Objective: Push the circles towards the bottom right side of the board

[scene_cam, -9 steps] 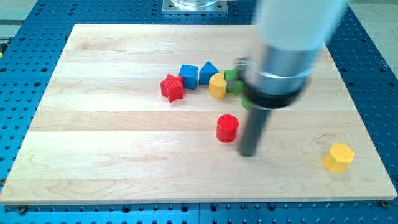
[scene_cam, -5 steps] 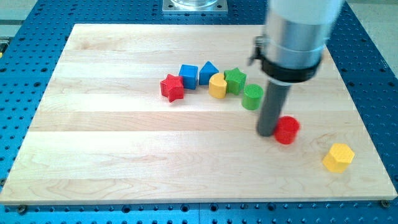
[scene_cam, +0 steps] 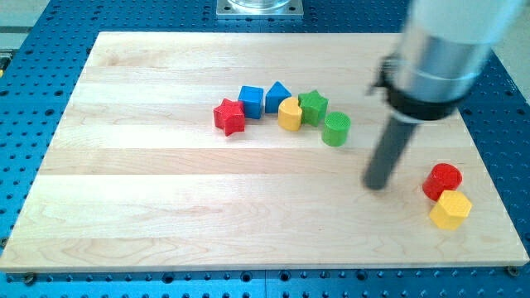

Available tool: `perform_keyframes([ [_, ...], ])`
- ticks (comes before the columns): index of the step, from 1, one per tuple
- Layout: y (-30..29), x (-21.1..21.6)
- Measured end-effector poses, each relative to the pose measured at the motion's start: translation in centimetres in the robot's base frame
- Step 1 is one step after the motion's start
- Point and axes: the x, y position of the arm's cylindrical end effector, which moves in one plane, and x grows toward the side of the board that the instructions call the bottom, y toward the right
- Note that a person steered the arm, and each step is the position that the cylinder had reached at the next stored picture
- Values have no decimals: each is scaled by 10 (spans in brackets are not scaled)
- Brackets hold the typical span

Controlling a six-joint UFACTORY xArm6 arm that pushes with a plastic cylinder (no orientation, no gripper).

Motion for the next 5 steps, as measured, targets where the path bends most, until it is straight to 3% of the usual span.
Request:
perform_keyframes([
  [2,-65,-82],
  [3,-36,-97],
  [4,-3,-92],
  [5,34,-52],
])
